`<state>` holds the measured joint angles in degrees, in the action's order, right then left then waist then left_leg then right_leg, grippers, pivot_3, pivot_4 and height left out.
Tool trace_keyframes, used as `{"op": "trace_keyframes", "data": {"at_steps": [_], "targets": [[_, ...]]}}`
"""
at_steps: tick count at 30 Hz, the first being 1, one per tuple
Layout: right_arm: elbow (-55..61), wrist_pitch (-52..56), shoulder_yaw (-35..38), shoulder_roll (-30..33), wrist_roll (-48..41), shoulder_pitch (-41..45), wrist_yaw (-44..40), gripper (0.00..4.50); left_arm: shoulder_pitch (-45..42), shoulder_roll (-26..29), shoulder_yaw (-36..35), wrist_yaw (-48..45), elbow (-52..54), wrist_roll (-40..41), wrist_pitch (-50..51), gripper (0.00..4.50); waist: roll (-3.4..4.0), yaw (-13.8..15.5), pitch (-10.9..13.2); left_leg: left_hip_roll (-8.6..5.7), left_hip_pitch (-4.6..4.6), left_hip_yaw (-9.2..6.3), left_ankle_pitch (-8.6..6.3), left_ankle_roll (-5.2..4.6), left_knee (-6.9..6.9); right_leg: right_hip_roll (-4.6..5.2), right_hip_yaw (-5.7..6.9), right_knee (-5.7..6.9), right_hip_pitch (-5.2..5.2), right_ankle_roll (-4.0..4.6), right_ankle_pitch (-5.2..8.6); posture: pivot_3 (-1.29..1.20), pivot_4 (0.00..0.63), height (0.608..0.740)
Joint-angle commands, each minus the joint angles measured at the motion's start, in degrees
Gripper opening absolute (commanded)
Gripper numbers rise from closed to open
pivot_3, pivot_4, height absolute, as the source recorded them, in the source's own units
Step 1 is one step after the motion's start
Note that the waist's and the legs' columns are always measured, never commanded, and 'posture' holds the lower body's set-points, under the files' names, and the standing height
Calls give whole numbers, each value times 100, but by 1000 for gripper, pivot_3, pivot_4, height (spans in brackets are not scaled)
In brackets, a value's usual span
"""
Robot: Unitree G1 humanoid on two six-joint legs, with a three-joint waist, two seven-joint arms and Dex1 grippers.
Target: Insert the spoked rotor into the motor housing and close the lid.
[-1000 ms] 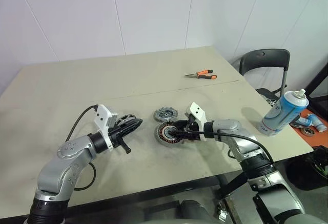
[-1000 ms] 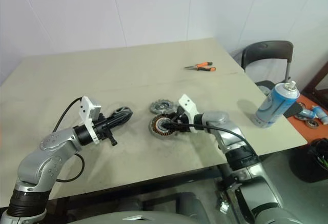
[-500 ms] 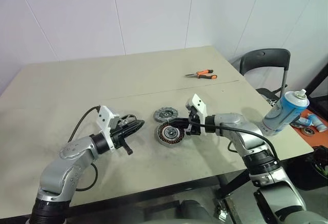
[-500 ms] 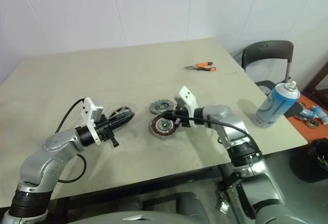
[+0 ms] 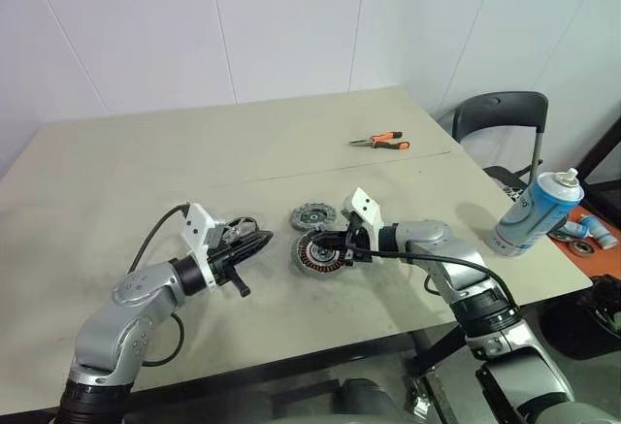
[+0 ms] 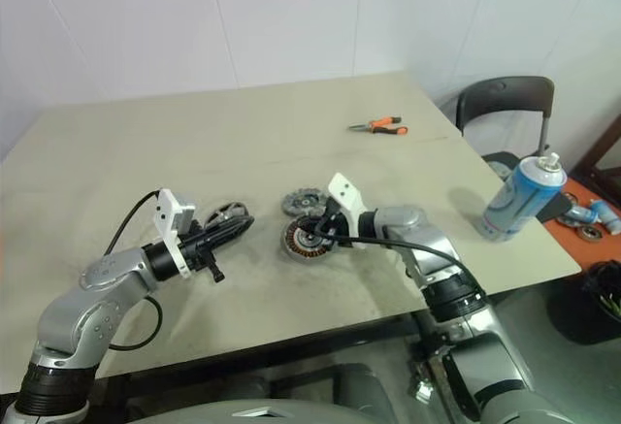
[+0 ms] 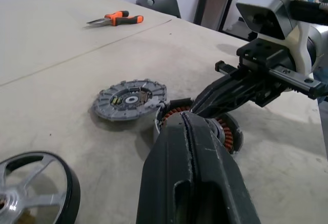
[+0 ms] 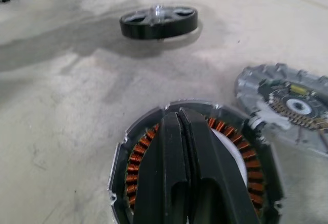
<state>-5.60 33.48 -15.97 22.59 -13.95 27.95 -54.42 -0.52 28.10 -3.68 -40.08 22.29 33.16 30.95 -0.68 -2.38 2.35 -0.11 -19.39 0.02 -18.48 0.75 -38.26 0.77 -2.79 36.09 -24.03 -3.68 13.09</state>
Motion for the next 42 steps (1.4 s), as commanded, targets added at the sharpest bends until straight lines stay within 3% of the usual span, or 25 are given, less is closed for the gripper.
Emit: {"op": "trace_keyframes", "data": {"at_steps": [1,20,28,31,42], "targets": [[-23,-318,-124,50,214,57,1,30,-53,20,-64,-49,134,21,-139,0,0,-3,0,0,1,1,0,0,0,0,0,1,0,1,0,0,0,740],[89,-591,-432,203,673,-295,-90,30,-57,31,-116,-83,38,6,-197,0,-5,-7,-4,-2,11,2,0,0,0,-7,1,4,7,6,4,0,0,740],[308,900,751,-319,-822,155,-71,30,-68,30,-114,-112,-3,4,-219,0,-4,-2,-2,2,4,1,0,0,0,-5,1,4,1,2,0,0,0,740],[330,1131,809,-307,-986,241,-51,30,-80,19,-100,-116,-29,4,-234,0,-4,-3,-3,2,4,1,0,0,0,-3,1,2,2,1,0,0,0,740],[-194,-300,-149,-77,327,64,255,30,-38,-27,-26,-77,-3,-32,-274,0,-4,-11,-2,-1,1,2,0,0,1,-4,1,1,-1,0,0,0,0,740]]}}
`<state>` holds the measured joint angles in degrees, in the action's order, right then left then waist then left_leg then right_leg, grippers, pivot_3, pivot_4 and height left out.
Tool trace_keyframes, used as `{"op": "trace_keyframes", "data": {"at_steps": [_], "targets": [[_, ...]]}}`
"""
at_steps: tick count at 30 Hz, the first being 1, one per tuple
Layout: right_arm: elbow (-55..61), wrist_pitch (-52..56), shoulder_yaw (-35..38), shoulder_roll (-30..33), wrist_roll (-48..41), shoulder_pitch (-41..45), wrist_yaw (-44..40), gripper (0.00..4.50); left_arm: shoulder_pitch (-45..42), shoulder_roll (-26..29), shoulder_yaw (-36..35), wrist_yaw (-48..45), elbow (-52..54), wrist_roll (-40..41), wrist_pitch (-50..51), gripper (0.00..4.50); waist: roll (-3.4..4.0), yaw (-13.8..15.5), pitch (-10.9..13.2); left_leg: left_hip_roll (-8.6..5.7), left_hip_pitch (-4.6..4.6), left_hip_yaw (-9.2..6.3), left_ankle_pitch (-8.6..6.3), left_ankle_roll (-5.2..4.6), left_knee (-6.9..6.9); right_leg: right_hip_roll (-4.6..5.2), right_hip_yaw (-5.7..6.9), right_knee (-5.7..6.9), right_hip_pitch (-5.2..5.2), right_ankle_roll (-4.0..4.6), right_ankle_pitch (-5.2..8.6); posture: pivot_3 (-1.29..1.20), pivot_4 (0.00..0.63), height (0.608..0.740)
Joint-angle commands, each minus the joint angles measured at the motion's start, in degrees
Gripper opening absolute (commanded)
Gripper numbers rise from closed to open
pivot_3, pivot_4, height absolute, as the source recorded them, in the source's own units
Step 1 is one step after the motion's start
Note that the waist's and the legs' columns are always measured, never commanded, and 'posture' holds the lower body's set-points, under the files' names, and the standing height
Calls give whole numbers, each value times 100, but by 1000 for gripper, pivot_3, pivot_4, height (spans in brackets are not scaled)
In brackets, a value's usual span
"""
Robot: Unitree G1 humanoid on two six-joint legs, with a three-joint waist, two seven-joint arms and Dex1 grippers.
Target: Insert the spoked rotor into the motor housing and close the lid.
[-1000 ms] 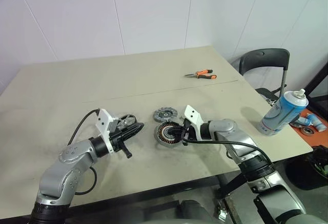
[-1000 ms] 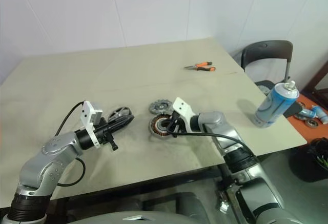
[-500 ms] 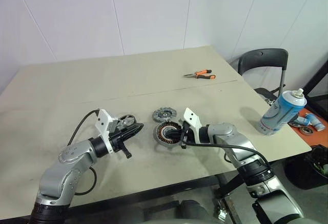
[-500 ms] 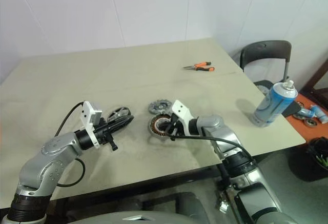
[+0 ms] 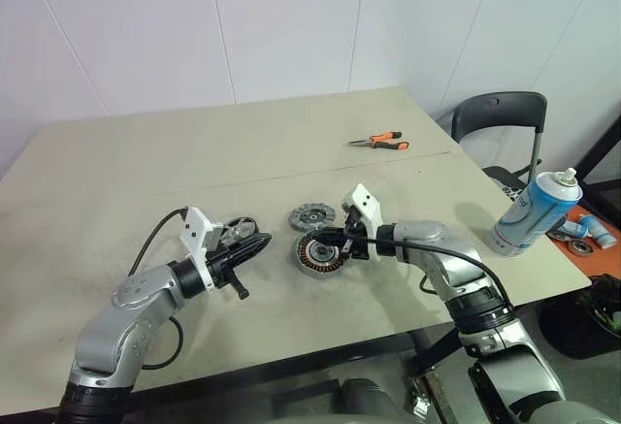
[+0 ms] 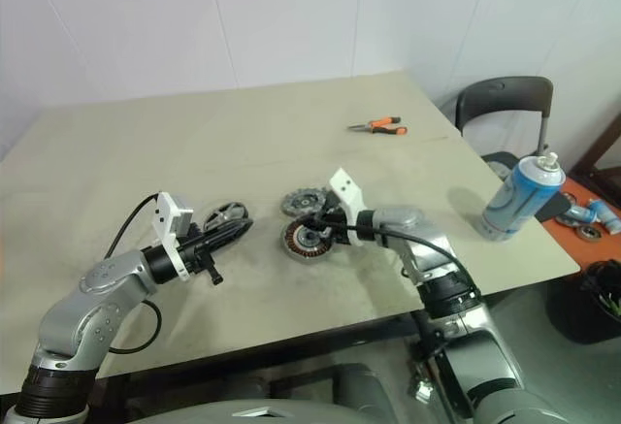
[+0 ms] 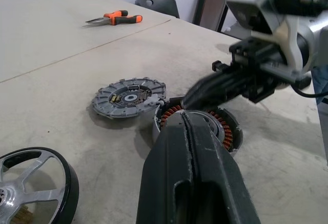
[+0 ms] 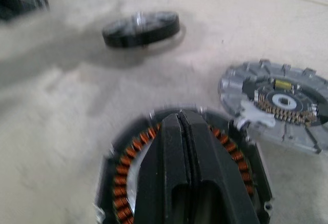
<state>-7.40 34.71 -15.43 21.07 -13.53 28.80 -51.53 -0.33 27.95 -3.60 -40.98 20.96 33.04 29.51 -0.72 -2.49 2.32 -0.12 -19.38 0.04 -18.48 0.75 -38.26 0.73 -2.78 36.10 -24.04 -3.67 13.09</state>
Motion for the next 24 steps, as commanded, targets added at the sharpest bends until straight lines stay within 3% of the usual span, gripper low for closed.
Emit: {"op": "trace_keyframes", "data": {"at_steps": [1,9,17,24], "targets": [[-39,-531,-280,101,368,-53,-55,30,-54,-10,-32,11,130,-24,-134,0,0,1,0,0,0,0,0,0,0,0,0,0,0,0,0,0,0,740],[-359,-795,-341,150,608,-114,-101,30,-37,29,-74,-20,113,-23,-157,0,-2,1,-2,0,8,0,0,0,-1,-1,0,2,7,3,2,0,0,740],[228,733,836,-328,-1046,165,-189,30,-14,51,-66,-40,133,-26,-169,0,-1,2,-1,5,2,-2,0,0,-1,0,-1,2,2,0,-1,0,0,740],[45,170,217,-21,-311,44,-134,30,-29,53,-58,-67,110,-32,-195,0,-1,6,-1,4,0,-3,0,0,0,0,0,1,1,0,0,0,0,740]]}}
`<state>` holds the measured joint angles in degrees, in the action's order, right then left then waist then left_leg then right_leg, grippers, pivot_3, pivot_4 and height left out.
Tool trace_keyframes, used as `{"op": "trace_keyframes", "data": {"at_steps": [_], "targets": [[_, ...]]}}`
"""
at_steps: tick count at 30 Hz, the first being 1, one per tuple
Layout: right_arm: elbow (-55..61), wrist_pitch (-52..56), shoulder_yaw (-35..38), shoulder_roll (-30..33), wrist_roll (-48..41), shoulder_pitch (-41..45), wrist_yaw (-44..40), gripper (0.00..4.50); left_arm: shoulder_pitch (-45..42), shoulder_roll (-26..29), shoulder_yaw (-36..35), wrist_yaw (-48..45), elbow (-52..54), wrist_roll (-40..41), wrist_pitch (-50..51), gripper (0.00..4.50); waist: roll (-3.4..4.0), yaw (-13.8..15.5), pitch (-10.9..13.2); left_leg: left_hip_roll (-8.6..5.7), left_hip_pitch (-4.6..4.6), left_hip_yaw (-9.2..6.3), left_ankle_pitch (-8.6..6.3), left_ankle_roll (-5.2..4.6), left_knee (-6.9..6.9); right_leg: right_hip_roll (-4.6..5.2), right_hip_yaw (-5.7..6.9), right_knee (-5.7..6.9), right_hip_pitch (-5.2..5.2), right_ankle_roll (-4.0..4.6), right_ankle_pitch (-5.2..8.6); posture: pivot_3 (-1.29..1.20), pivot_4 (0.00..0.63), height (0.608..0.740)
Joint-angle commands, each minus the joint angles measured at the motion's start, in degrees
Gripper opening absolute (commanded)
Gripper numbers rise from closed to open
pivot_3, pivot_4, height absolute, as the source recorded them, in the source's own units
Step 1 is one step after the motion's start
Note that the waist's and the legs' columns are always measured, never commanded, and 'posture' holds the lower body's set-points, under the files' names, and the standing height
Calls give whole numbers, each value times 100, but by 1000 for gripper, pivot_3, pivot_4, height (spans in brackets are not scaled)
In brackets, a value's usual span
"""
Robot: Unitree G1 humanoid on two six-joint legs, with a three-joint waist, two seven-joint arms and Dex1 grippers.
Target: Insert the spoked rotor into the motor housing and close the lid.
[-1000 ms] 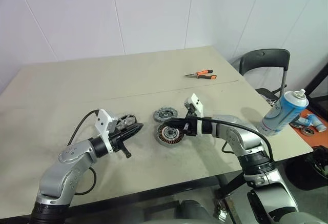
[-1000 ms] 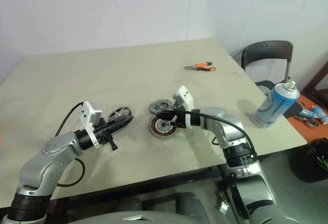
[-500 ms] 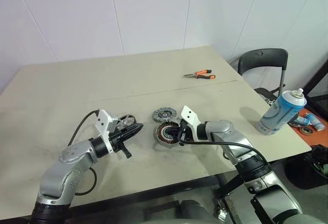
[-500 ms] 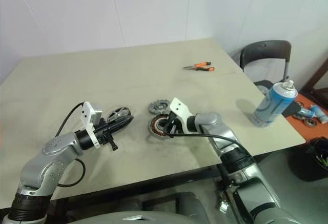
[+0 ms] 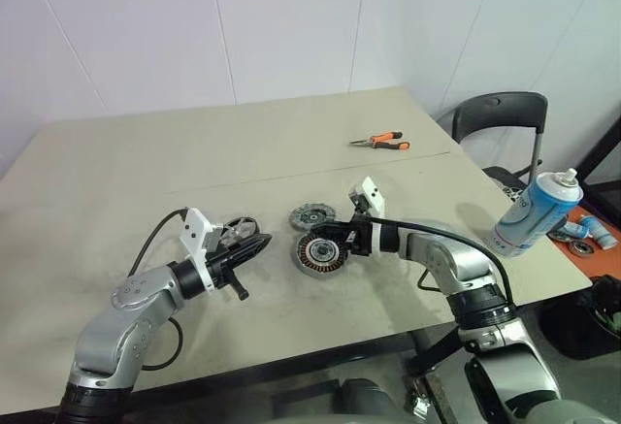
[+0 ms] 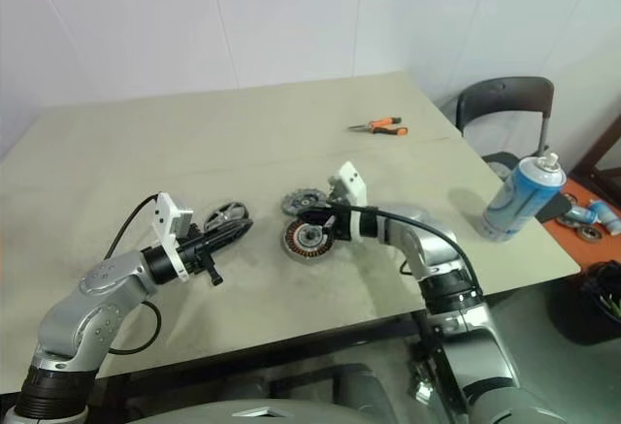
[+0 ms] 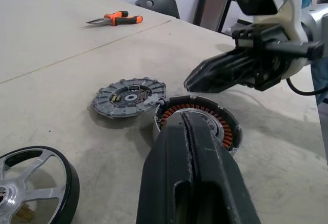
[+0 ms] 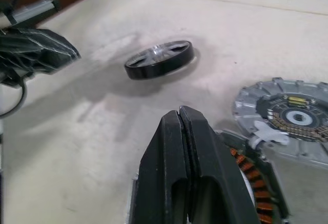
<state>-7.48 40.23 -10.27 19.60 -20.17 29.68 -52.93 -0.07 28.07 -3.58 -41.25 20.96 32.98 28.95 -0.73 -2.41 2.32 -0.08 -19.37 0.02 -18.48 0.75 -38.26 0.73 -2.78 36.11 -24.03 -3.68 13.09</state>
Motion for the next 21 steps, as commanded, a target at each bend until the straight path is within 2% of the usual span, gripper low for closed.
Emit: {"op": "trace_keyframes", "data": {"at_steps": [1,7,16,21], "targets": [[24,-514,-422,180,503,-88,13,30,-53,40,-61,-36,114,-25,-141,0,0,-6,0,-1,-1,1,0,0,0,0,0,-1,0,0,0,0,0,740],[-258,-963,-704,313,943,-226,32,30,-40,37,-61,1,136,-8,-136,0,-2,-8,-1,-4,4,3,0,0,0,0,-1,0,4,1,1,0,0,740],[202,-523,-59,-74,166,-13,23,30,-36,68,-121,49,104,-16,-119,0,-1,-9,0,-2,2,2,0,0,0,-1,-1,1,1,0,0,0,0,740],[509,-633,-149,-76,171,112,33,30,49,290,-744,26,-15,227,-75,0,0,-13,0,2,0,1,0,0,0,-2,-1,2,-3,0,0,0,0,740]]}}
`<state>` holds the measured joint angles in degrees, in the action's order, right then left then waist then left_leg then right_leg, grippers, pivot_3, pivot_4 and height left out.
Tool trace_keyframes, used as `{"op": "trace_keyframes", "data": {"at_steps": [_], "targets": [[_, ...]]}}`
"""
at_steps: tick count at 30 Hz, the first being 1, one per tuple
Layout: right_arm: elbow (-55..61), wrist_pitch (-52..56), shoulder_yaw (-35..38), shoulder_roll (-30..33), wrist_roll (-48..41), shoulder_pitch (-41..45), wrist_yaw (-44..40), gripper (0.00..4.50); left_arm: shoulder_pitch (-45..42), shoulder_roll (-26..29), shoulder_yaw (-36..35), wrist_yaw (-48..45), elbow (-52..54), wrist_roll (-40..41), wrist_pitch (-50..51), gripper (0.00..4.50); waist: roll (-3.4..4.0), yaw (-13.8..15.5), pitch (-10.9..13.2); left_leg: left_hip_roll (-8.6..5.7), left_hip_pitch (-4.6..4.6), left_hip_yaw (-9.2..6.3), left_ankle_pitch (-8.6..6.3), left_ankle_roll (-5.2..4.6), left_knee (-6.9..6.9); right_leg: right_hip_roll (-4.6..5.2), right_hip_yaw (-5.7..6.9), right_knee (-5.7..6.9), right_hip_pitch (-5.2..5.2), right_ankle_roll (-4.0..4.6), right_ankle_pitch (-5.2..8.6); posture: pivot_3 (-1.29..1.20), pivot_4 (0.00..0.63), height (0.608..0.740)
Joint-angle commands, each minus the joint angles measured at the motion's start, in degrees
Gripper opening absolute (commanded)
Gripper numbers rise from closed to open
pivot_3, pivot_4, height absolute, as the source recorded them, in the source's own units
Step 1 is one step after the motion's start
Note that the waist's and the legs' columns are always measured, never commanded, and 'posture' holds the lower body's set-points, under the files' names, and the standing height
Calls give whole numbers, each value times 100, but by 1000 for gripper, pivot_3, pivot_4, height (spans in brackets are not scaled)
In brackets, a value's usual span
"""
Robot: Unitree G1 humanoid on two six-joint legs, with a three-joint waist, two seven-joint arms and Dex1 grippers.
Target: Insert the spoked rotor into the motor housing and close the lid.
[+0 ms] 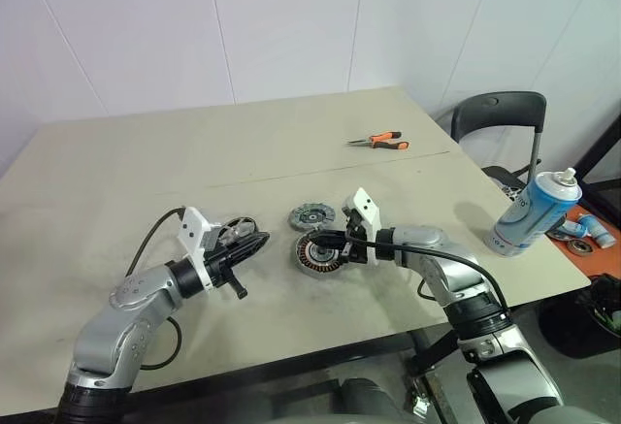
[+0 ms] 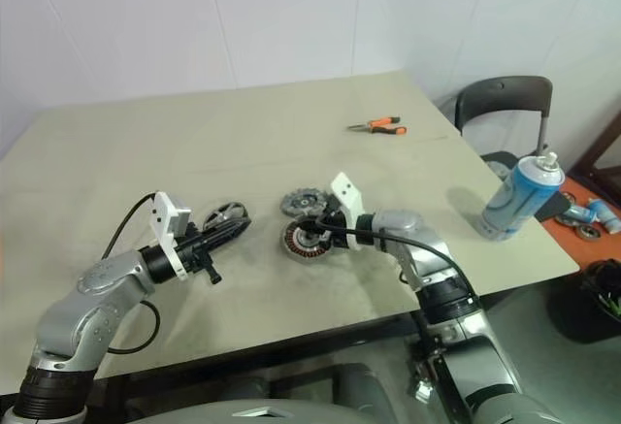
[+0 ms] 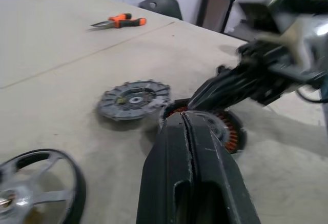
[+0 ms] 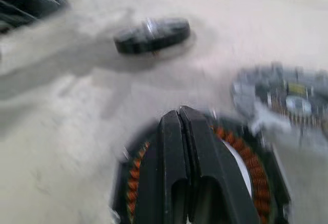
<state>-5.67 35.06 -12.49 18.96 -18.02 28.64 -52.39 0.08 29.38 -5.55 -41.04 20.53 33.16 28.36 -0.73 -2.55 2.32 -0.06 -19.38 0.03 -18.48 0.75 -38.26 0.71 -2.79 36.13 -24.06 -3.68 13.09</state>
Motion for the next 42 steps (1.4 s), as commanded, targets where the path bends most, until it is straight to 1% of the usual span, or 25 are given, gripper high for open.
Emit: {"op": "trace_keyframes", "data": {"at_steps": [1,4,6,11,13,16,18,21,26,34,36,39,42], "targets": [[330,-143,37,4,-16,235,-12,30,119,218,-781,31,32,308,32,0,0,-3,0,1,1,0,0,0,0,-1,0,1,0,0,0,0,0,740],[238,-191,12,16,33,273,43,30,356,297,-1096,118,60,401,120,0,1,2,0,6,0,0,0,0,2,-1,1,0,-3,1,1,0,0,740],[105,-247,-31,36,104,288,48,30,769,255,-1239,188,177,427,208,0,2,3,1,4,-2,1,0,0,3,2,1,-1,-5,1,1,0,0,740],[-48,-319,-88,1,194,343,10,30,1351,-180,-1551,603,297,913,531,0,-3,18,1,0,-7,3,0,0,1,14,0,-5,-7,2,2,0,0,740],[-119,-351,-100,-31,222,380,0,30,1530,-391,-1627,623,332,1153,559,0,-3,11,0,1,-5,0,0,0,0,14,-1,-2,-5,4,3,0,0,740],[-226,-410,-117,-55,243,430,-11,30,1503,-730,-1893,934,235,1645,670,0,-3,13,0,2,-3,0,0,0,0,11,-1,1,-5,8,5,0,0,740],[-290,-451,-139,-55,260,455,-16,30,1468,-837,-1962,1040,225,1922,775,0,-4,10,0,3,-2,-1,0,0,0,10,-1,1,-5,6,5,0,0,740],[-337,-485,-160,-54,280,471,-25,30,1488,-889,-1872,1255,228,1982,920,0,-3,5,0,3,-2,-1,0,0,1,7,-1,1,-5,3,3,0,0,740],[-335,-481,-144,-40,329,448,-36,30,1561,-894,-1668,1257,262,1938,967,0,-4,4,0,0,-4,1,0,0,1,7,0,-2,-5,8,5,0,0,740],[-277,-463,-146,-21,368,401,-23,30,1444,-918,-1613,1377,-35,1730,849,0,-4,4,0,0,-3,1,0,0,1,4,1,-1,-5,17,11,0,0,740],[-283,-468,-147,-21,377,402,-23,30,1421,-980,-1627,1344,-63,1823,843,0,-4,4,0,0,-3,1,0,0,1,4,1,-1,-5,16,10,0,0,740],[-302,-482,-155,-27,397,408,-22,0,1394,-1119,-1718,1237,-100,2101,842,598,-4,4,0,-1,-4,2,0,0,1,6,1,-2,-5,16,10,0,0,740],[-330,-497,-160,-46,416,424,-30,0,1309,-1241,-1781,1331,-220,2346,941,1581,-4,7,0,-1,-4,2,0,0,1,6,0,-2,-5,16,10,0,0,740]]}}
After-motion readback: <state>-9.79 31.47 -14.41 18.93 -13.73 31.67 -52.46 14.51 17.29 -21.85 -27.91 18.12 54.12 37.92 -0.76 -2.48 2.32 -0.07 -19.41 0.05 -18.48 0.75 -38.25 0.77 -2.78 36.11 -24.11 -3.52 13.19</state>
